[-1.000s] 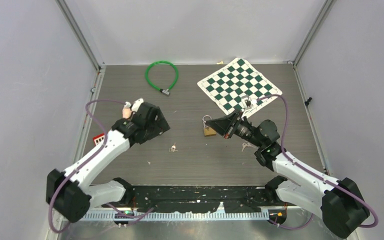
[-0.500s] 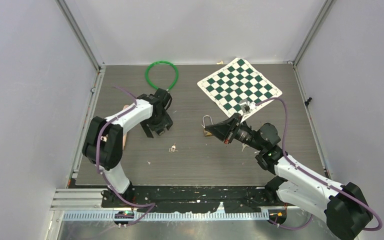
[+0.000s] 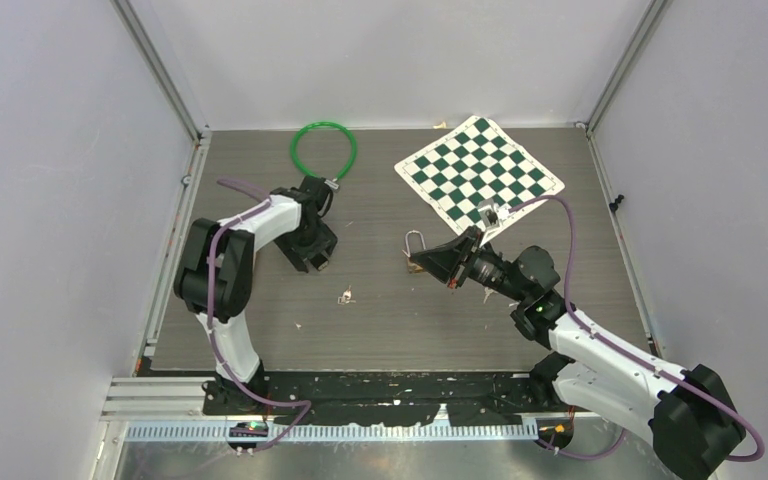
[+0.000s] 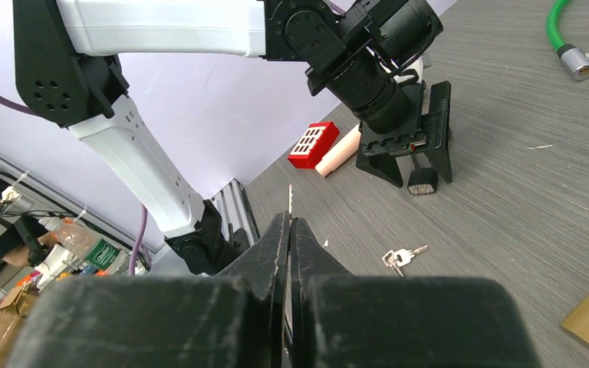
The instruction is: Unlock with the key
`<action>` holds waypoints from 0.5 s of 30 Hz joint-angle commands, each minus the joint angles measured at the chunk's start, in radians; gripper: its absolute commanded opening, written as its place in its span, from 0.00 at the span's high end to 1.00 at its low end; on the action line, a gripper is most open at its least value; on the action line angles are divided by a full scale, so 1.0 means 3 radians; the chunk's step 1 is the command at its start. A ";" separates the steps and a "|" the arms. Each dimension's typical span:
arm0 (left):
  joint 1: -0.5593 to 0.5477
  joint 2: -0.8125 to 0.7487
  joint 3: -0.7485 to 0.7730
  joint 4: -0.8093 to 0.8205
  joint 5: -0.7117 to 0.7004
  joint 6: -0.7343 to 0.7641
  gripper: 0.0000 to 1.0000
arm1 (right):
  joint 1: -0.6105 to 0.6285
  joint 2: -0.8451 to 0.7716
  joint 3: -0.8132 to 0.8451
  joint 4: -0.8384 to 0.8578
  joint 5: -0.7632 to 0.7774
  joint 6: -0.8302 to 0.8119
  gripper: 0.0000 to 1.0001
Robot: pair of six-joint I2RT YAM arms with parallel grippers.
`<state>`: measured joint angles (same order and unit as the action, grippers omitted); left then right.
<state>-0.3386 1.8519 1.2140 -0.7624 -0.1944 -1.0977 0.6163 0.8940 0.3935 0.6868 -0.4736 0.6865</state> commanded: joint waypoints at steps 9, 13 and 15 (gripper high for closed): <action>0.0061 0.0249 0.0186 0.0036 0.0015 -0.0259 0.52 | 0.0046 -0.0001 0.0003 0.0104 0.0017 -0.0044 0.95; 0.0060 0.0226 0.0208 0.0001 0.0044 -0.0354 0.71 | 0.0106 0.0022 0.0019 0.0089 0.0026 -0.0073 0.95; 0.0064 0.0186 0.0223 0.0014 0.0047 -0.0432 0.79 | 0.0138 0.0032 0.0019 0.0073 0.0029 -0.0089 0.95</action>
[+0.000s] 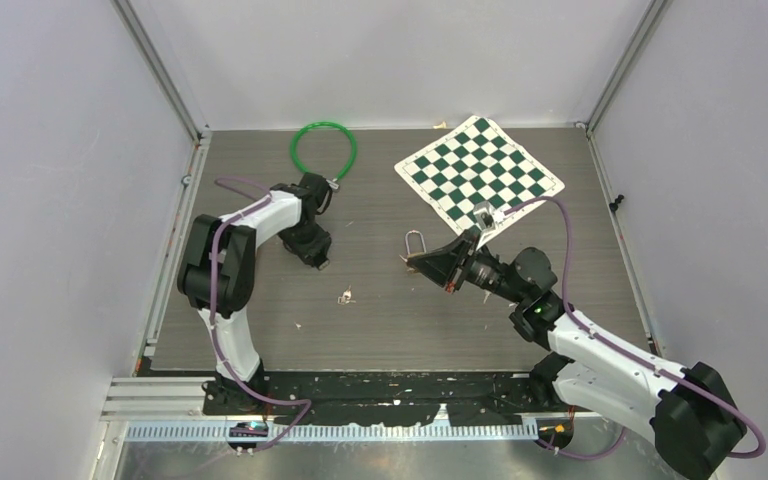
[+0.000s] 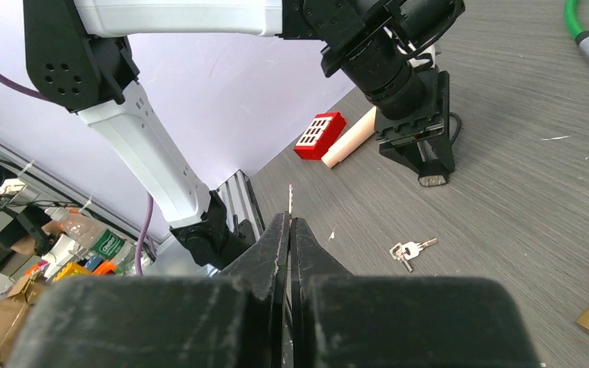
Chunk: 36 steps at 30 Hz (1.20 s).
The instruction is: Unlock with the key
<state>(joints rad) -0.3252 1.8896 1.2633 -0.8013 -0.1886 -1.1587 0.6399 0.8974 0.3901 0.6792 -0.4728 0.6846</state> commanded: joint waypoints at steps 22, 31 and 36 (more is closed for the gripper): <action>-0.0247 -0.1022 -0.0608 0.0720 0.0238 -0.0678 0.98 | 0.0135 -0.0065 0.0342 -0.1086 0.0264 -0.0351 0.95; -0.0359 -0.1992 -0.0991 0.1206 0.0898 -0.0894 1.00 | 0.0419 0.0202 0.0566 -0.1245 0.0392 -0.0378 0.95; -0.0491 -0.2398 -0.1092 0.1320 0.0995 -0.0946 1.00 | 0.0637 0.0384 0.0711 -0.1236 0.0499 -0.0354 0.95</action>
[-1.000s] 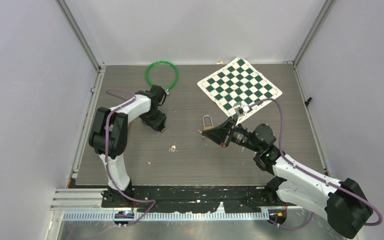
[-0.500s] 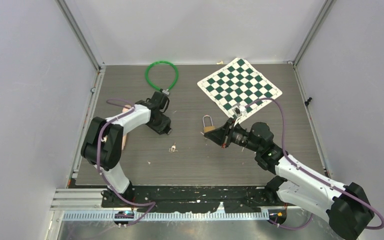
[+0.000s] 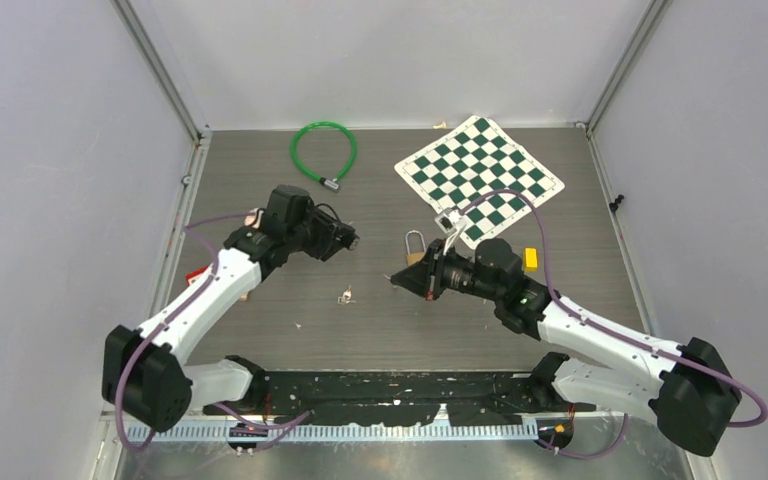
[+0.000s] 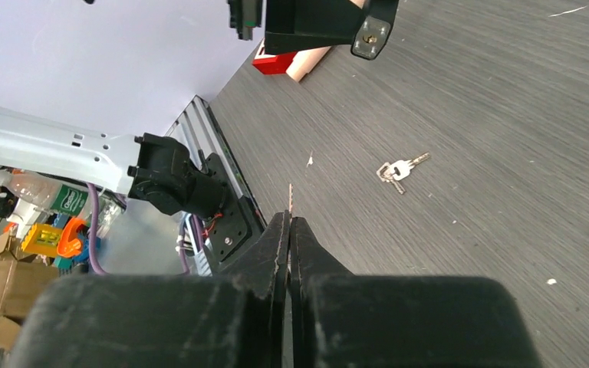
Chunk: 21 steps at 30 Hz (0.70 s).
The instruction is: Unlock with the key
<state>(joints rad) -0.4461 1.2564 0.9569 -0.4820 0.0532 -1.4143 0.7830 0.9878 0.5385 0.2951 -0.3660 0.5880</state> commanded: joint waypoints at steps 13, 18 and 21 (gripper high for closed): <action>-0.0584 -0.0607 -0.0262 0.0440 0.0118 -0.0134 1.00 | 0.0317 0.0135 0.0308 -0.0082 0.0594 -0.0024 0.95; -0.0690 -0.0588 -0.0199 0.0393 0.0010 -0.0122 1.00 | 0.0316 0.0027 0.0248 -0.0075 0.0862 -0.0034 0.95; -0.0733 -0.0566 -0.0158 0.0383 -0.0033 -0.0123 1.00 | 0.0316 0.0033 0.0250 -0.0067 0.0869 -0.0041 0.95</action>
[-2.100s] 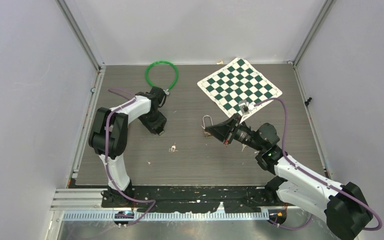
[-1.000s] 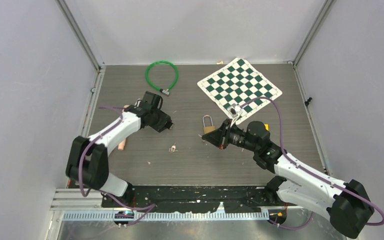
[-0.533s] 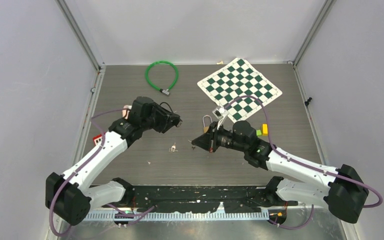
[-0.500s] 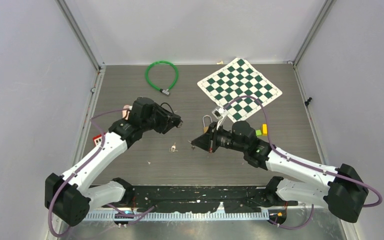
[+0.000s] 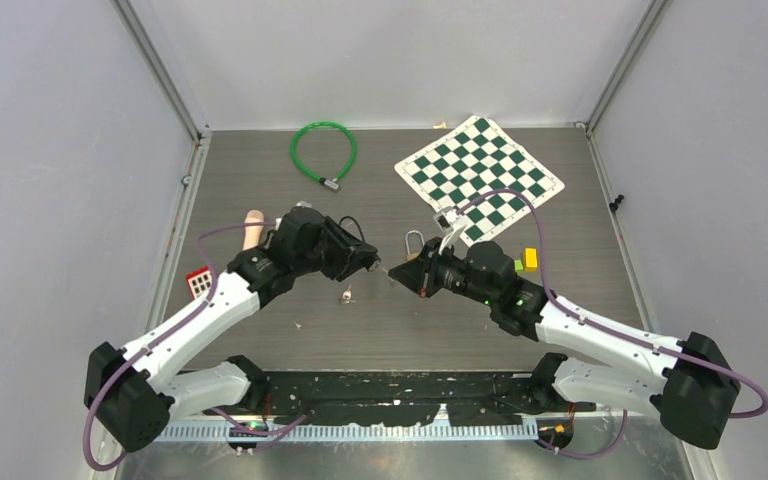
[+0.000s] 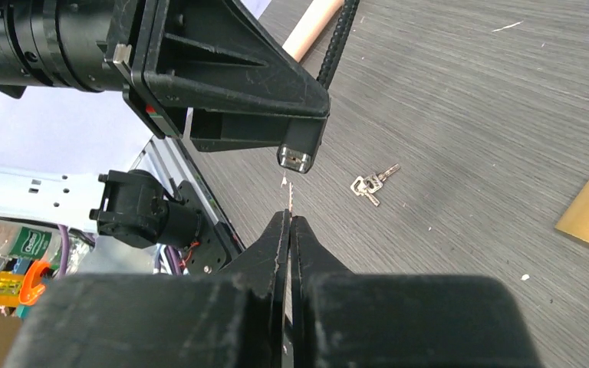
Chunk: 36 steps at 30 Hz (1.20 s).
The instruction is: Unlock with the key
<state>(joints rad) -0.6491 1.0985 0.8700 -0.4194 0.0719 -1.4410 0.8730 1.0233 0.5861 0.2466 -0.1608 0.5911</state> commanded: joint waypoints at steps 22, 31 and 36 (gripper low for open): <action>-0.0228 0.0041 0.0233 0.0198 -0.0196 -0.0110 1.00 | 0.0021 0.0051 0.0072 0.0273 0.0122 0.0045 0.95; -0.0255 0.0034 0.0224 0.0238 -0.0204 -0.0141 1.00 | 0.0018 0.0103 0.0046 0.0304 0.0211 0.0086 0.95; -0.0280 0.0032 0.0211 0.0270 -0.0207 -0.0161 1.00 | 0.0021 0.0056 -0.0002 0.0307 0.0325 0.0120 0.95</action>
<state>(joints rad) -0.7200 1.1145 0.8936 -0.4133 0.0147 -1.4673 0.8757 1.0515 0.5858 0.2844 -0.1204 0.6086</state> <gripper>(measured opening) 0.394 0.060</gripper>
